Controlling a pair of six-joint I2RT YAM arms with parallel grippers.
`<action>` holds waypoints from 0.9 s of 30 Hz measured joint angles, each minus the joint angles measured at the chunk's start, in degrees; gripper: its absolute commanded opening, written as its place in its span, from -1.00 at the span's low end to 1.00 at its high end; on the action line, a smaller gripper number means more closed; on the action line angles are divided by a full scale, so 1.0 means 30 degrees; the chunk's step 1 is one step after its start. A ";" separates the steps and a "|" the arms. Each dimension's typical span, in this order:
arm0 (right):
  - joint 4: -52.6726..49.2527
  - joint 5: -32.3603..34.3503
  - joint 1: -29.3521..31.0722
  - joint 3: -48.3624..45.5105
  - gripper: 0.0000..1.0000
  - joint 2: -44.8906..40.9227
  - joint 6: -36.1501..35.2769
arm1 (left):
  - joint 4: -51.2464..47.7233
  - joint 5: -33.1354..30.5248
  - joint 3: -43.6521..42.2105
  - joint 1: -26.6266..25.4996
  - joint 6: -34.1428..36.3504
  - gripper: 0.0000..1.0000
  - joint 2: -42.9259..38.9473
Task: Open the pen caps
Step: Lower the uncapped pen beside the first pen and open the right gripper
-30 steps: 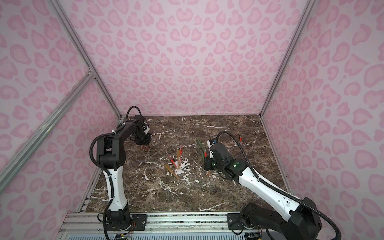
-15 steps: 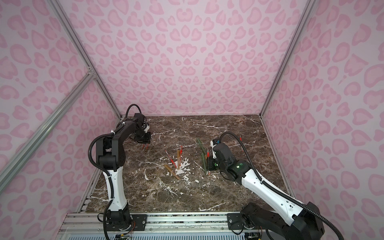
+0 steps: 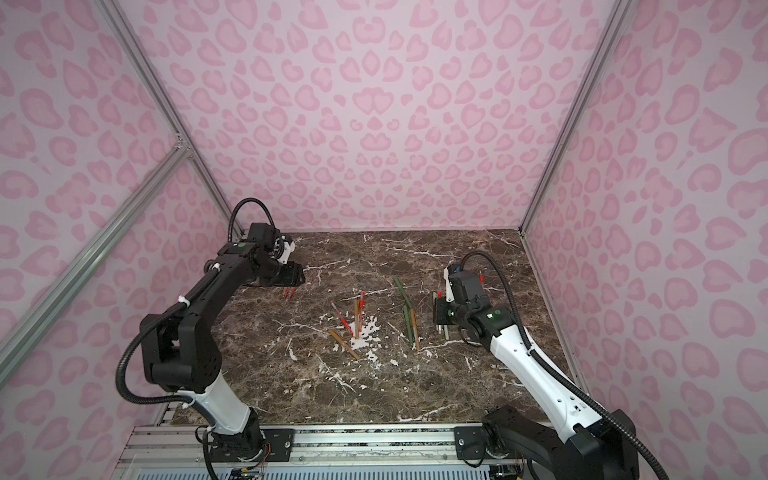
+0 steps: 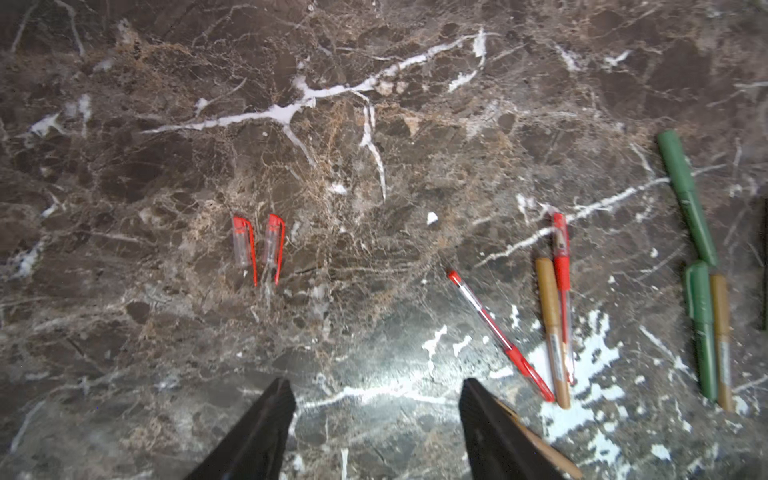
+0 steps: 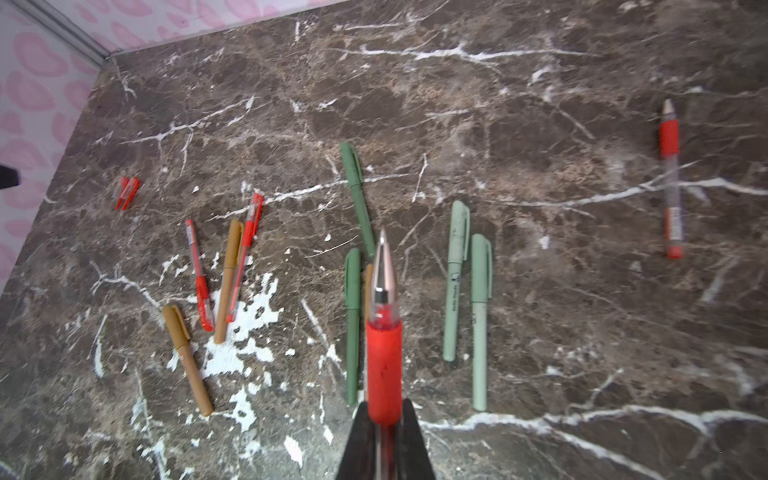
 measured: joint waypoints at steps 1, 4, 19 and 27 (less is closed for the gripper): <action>-0.0117 -0.0102 -0.0415 0.0197 -1.00 0.0240 -0.0313 | 0.0328 0.0175 -0.0801 0.0000 -0.0015 0.58 -0.0969; -0.0386 -0.0299 -0.1566 0.0685 -1.00 0.1100 -0.1078 | 0.1406 0.0692 -0.3089 -0.0022 -0.0124 0.70 -0.3322; -0.1668 -0.0809 -0.5595 0.4830 -1.00 0.7038 -0.4364 | 0.5348 0.3177 -0.9646 0.0685 0.0379 0.96 -1.1191; -0.1749 0.0102 -0.6754 0.7023 -1.00 1.0185 -0.5078 | 0.6076 0.4014 -0.9828 0.1297 0.0372 0.96 -1.1642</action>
